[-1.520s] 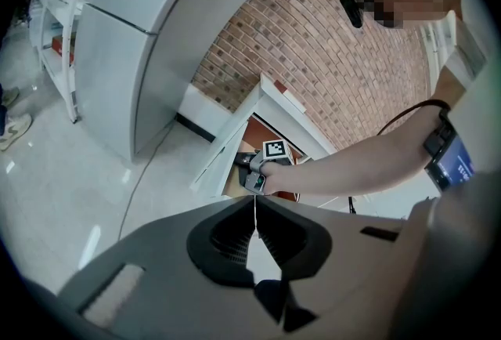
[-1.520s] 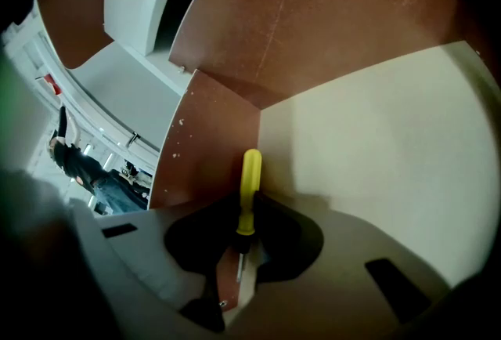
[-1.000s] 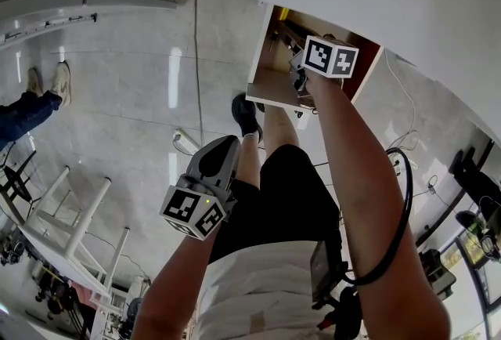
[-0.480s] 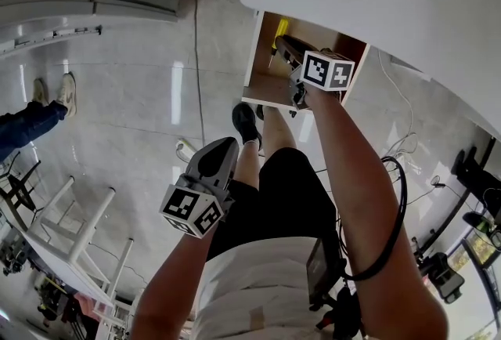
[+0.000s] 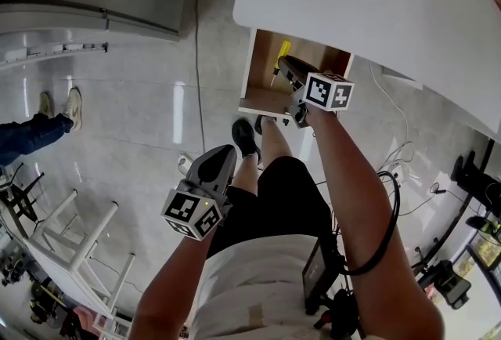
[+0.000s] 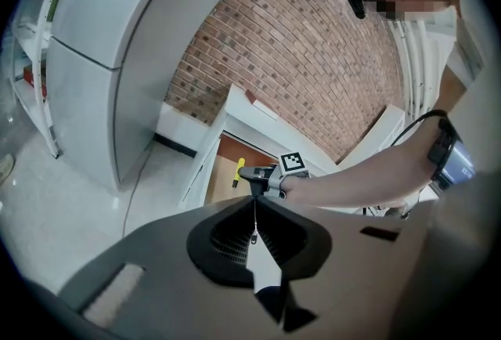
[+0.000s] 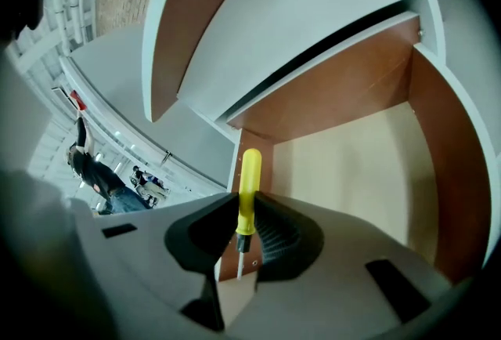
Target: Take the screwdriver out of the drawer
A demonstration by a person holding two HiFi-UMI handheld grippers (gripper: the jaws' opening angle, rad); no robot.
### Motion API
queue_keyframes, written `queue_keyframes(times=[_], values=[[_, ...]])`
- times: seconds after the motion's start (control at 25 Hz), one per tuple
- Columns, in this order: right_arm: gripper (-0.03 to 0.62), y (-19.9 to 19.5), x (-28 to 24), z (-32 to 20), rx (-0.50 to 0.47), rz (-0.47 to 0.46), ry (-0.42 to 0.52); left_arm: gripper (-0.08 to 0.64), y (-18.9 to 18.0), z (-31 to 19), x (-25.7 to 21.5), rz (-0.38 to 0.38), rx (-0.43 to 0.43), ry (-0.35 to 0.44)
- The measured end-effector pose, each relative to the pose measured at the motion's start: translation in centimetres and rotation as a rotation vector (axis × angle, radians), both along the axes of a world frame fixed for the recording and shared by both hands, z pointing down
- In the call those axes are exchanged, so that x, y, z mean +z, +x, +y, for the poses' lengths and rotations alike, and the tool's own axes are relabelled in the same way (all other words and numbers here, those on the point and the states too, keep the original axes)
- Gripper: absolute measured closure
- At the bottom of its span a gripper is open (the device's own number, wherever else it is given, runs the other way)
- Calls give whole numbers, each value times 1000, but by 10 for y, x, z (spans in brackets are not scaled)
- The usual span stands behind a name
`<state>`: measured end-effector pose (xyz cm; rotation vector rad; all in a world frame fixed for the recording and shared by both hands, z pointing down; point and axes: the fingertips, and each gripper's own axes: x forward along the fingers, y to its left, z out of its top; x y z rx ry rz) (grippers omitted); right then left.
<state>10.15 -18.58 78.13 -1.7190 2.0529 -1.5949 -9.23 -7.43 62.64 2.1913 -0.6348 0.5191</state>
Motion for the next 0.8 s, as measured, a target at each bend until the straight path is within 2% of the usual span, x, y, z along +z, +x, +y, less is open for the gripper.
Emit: queue_keyframes(times=[0.48,0.8], values=[[540,8,-51,33,40,-15,39,551,2,3,-38,7,35,58],[538,19,-80,53,107,-26,57,551,2,3,-57,12,51,88]])
